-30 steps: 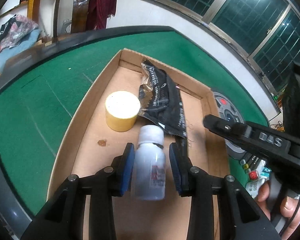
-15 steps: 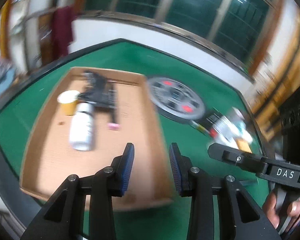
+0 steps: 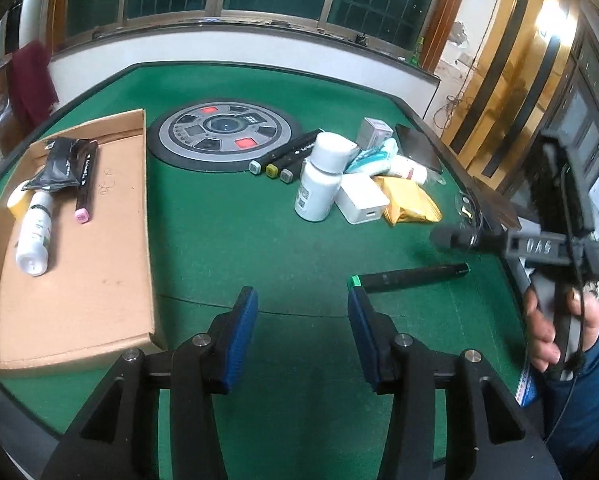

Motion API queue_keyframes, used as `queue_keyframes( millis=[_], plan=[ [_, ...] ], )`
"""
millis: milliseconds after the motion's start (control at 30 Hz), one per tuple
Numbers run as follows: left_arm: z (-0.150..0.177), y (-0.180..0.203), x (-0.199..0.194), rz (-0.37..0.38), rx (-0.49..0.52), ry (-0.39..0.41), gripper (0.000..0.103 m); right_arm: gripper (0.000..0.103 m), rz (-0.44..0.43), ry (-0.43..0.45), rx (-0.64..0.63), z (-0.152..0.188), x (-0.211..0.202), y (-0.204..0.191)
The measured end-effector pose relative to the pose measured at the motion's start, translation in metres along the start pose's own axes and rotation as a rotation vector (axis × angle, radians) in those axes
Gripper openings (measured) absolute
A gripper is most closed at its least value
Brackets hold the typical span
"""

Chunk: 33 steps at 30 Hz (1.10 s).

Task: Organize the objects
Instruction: 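Grasp a green-capped marker with the right gripper while the left grasps another white bottle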

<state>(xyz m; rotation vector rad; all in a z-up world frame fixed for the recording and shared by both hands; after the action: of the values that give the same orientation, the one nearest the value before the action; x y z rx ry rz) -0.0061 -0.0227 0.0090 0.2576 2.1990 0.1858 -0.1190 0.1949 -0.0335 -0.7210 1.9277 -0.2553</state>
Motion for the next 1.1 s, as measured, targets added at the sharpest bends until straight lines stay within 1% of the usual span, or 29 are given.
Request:
queue_keyframes(
  millis=[67,100,167,200,267,300,333,367,400,433,567,667,733,800,867,967,1067,1100],
  plan=[
    [0.003,-0.004,-0.004,0.006,0.001,0.008,0.041,0.057,-0.032,-0.047,-0.006,0.004,0.008,-0.004],
    [0.002,-0.005,-0.005,0.010,0.006,0.012,0.041,0.057,-0.049,-0.071,-0.039,0.007,0.012,-0.012],
    [0.002,-0.006,-0.005,0.016,0.020,0.019,0.042,0.057,-0.047,-0.121,-0.138,0.015,0.018,-0.030],
    [0.002,-0.006,-0.004,0.016,0.027,0.020,0.045,0.057,-0.026,-0.139,-0.211,0.021,0.022,-0.042],
    [0.000,-0.005,-0.003,0.011,0.049,0.028,0.051,0.058,0.055,-0.143,-0.367,0.033,0.029,-0.062],
    [-0.001,-0.004,-0.003,0.005,0.057,0.034,0.052,0.058,0.082,-0.138,-0.420,0.038,0.031,-0.069],
    [-0.003,-0.002,-0.002,-0.005,0.070,0.038,0.052,0.056,0.094,-0.131,-0.442,0.040,0.032,-0.072],
    [-0.004,-0.001,-0.001,-0.010,0.077,0.040,0.052,0.050,0.106,-0.128,-0.468,0.045,0.034,-0.073],
    [-0.006,0.000,0.000,-0.011,0.079,0.043,0.052,0.021,0.111,-0.130,-0.483,0.046,0.035,-0.075],
    [-0.009,0.001,0.002,-0.012,0.079,0.044,0.052,0.012,0.095,-0.138,-0.459,0.045,0.036,-0.074],
    [-0.023,0.009,0.014,-0.018,0.084,0.036,0.052,0.012,0.107,-0.105,-0.386,0.036,0.032,-0.066],
    [-0.036,0.014,0.027,-0.025,0.081,0.044,0.052,0.012,0.047,-0.029,-0.301,0.031,0.016,-0.057],
    [-0.044,0.015,0.041,-0.066,0.083,0.041,0.051,0.012,0.022,0.021,-0.271,0.028,0.003,-0.054],
    [-0.050,0.016,0.052,-0.086,0.089,0.042,0.051,0.012,0.006,0.050,-0.247,0.024,-0.003,-0.052],
    [-0.056,0.014,0.067,-0.126,0.091,0.035,0.051,0.012,0.006,0.058,-0.234,0.023,-0.005,-0.049],
    [-0.063,0.012,0.081,-0.143,0.078,0.038,0.051,0.012,0.020,0.053,-0.195,0.021,-0.004,-0.042],
    [-0.067,0.013,0.093,-0.130,0.073,0.041,0.051,0.012,0.026,0.053,-0.164,0.019,-0.006,-0.036],
    [-0.067,0.014,0.098,-0.123,0.074,0.035,0.046,0.012,0.022,0.052,-0.159,0.019,-0.005,-0.034]
  ],
)
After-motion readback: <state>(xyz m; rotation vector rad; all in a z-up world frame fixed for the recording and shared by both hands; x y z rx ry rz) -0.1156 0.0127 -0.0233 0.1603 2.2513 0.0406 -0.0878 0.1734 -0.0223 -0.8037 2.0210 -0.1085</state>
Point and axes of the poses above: each gripper's, at about its wrist camera, not at the fingertips, and x roughly the way its jaws point, y to its right, z to its underside, the point moved 5 cm from there along x, roughly the way its jaws point, and after that the axes turned 3 degrees about -y, right-handed, at the moved point
